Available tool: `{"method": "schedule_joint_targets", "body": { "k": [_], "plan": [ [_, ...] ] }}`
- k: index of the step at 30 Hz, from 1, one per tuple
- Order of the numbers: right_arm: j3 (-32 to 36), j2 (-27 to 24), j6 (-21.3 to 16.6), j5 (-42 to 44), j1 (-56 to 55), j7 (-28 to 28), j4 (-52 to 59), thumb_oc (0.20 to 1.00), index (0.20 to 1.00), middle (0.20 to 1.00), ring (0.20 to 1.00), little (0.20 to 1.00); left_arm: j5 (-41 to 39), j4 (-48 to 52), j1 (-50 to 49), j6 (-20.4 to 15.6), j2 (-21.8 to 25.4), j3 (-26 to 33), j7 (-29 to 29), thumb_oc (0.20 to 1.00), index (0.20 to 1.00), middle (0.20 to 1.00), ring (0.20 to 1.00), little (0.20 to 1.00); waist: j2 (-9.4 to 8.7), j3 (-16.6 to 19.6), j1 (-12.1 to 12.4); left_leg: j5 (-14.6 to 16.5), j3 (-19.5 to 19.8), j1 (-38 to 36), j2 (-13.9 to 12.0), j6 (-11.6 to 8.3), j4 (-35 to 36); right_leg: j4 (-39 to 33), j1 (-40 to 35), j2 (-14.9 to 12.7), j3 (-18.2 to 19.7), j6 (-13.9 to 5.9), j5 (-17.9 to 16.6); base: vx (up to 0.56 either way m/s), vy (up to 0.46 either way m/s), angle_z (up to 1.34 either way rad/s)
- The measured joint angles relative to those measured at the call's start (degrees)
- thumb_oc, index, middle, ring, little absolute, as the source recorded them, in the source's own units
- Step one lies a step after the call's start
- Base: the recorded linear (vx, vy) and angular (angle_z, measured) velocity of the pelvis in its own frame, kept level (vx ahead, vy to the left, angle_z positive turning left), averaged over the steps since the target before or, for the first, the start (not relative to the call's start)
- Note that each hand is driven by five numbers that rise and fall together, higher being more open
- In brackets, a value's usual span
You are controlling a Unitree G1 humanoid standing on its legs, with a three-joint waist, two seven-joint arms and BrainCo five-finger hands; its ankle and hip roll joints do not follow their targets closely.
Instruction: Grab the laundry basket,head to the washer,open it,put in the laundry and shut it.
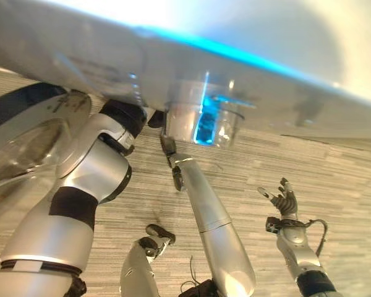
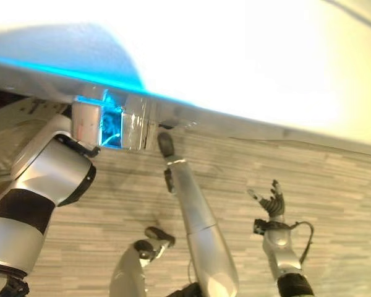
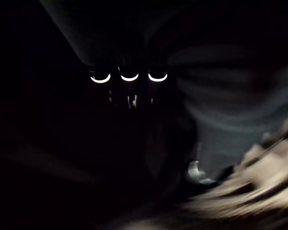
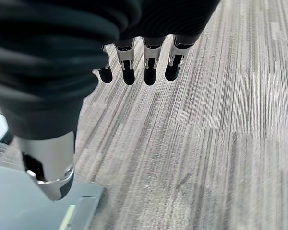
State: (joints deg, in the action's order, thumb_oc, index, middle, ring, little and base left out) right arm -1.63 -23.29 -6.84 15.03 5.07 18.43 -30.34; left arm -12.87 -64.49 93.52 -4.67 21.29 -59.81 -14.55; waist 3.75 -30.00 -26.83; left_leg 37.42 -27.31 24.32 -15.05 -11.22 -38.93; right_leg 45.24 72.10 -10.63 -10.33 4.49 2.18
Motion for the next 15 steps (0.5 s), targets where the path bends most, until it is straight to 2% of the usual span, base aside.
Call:
{"method": "schedule_joint_targets", "body": {
  "k": [3, 4, 5, 7, 9, 10, 11, 13, 15],
  "plan": [
    [-0.1, -1.9, -0.2, 0.0, 1.7, -1.1, -4.5, 1.000, 1.000, 1.000, 1.000, 1.000, 25.0, 0.4, 0.6, 3.3, 0.9, -10.5, 3.5, 1.000, 1.000, 1.000, 1.000, 1.000, 0.51, 0.0, 0.5, -0.5, -0.2, 0.1, -0.1, 0.20, 0.2, 0.1, -0.1, -1.4, -0.4, -0.02, 0.1, -0.02, 0.046, 0.26],
    [0.0, -2.1, -0.3, 0.0, 2.1, -1.1, -5.1, 1.000, 1.000, 1.000, 1.000, 1.000, 30.3, 0.9, 0.5, 4.0, 0.7, -10.7, 5.0, 1.000, 1.000, 1.000, 1.000, 1.000, 0.51, 0.0, 1.0, -0.7, -0.2, 0.1, -0.1, 0.09, 0.1, 0.0, -0.1, -1.4, -0.4, 0.02, 0.0, -0.08, 0.041, 0.13],
    [-0.1, -2.0, -0.3, 0.1, 3.8, -1.3, -6.7, 1.000, 1.000, 1.000, 1.000, 1.000, 39.4, 3.4, 0.4, 4.3, 1.4, -10.5, 7.5, 1.000, 1.000, 1.000, 1.000, 1.000, 0.67, -0.1, 1.7, -0.9, -0.1, -0.2, -0.2, 0.13, 0.1, -0.2, -0.8, -1.8, -0.6, 0.01, -0.1, -0.07, 0.026, 0.07],
    [0.0, -2.0, -0.4, 0.2, 4.1, -1.3, -7.8, 1.000, 1.000, 1.000, 1.000, 1.000, 45.9, 8.1, -0.7, 4.4, 1.5, -10.6, 9.5, 1.000, 1.000, 1.000, 1.000, 1.000, 1.34, -0.1, 2.5, -1.8, 0.0, -1.6, 0.1, 0.01, 1.7, -0.9, -2.4, -2.1, -1.1, 0.07, -0.2, -0.06, 0.014, 0.14],
    [-0.3, -1.8, -0.4, 0.3, 4.1, -1.5, -7.1, 1.000, 1.000, 1.000, 1.000, 1.000, 47.8, 11.4, -1.7, 3.7, 2.1, -10.5, 9.7, 1.000, 1.000, 1.000, 1.000, 1.000, 1.83, 0.1, 2.8, -2.5, 0.7, -2.6, 0.5, 0.09, 3.2, -1.5, -3.7, -2.6, -1.3, -0.13, -0.2, -0.09, 0.016, 0.13],
    [0.0, -1.7, -0.7, 0.3, 4.0, -1.5, -6.8, 1.000, 1.000, 1.000, 1.000, 1.000, 48.8, 13.0, -2.7, 3.8, 2.3, -8.8, 10.4, 1.000, 1.000, 1.000, 1.000, 1.000, 2.13, 0.2, 3.2, -2.8, 0.5, -2.9, 0.7, -0.06, 3.7, -1.7, -3.9, -2.9, -1.5, -0.06, -0.4, -0.09, 0.019, 0.13],
    [0.3, -1.6, -0.7, 0.2, 2.7, -1.5, -6.3, 1.000, 1.000, 1.000, 1.000, 1.000, 49.5, 23.5, -7.1, 3.5, 5.0, -3.7, 10.9, 1.000, 1.000, 1.000, 1.000, 1.000, 2.58, 0.0, 3.9, -4.9, 0.4, -5.2, 2.2, -1.00, 7.2, -1.2, -5.2, -4.2, -1.6, 0.19, -0.4, -0.11, 0.007, 0.20],
    [-0.2, -0.6, -0.3, 0.1, 1.9, -1.7, -6.8, 1.000, 1.000, 1.000, 1.000, 1.000, 49.3, 25.7, -11.0, 3.5, 4.3, -2.6, 11.1, 1.000, 1.000, 1.000, 1.000, 1.000, 2.84, 0.3, 4.7, -6.6, 1.1, -7.9, 3.2, -0.76, 10.8, -2.0, -7.7, -4.8, -2.1, 0.25, -0.1, -0.09, 0.004, 0.26],
    [0.0, 0.8, -0.6, 0.0, 1.8, -2.2, -7.1, 1.000, 1.000, 1.000, 1.000, 1.000, 48.4, 32.1, -17.4, 3.7, 4.1, 6.7, 10.4, 1.000, 1.000, 1.000, 1.000, 1.000, 3.08, 0.4, 4.8, -8.5, 2.2, -9.1, 4.1, -1.07, 13.5, -2.6, -9.1, -5.7, -3.0, 0.21, -0.1, -0.05, 0.005, 0.26]
  ]
}}
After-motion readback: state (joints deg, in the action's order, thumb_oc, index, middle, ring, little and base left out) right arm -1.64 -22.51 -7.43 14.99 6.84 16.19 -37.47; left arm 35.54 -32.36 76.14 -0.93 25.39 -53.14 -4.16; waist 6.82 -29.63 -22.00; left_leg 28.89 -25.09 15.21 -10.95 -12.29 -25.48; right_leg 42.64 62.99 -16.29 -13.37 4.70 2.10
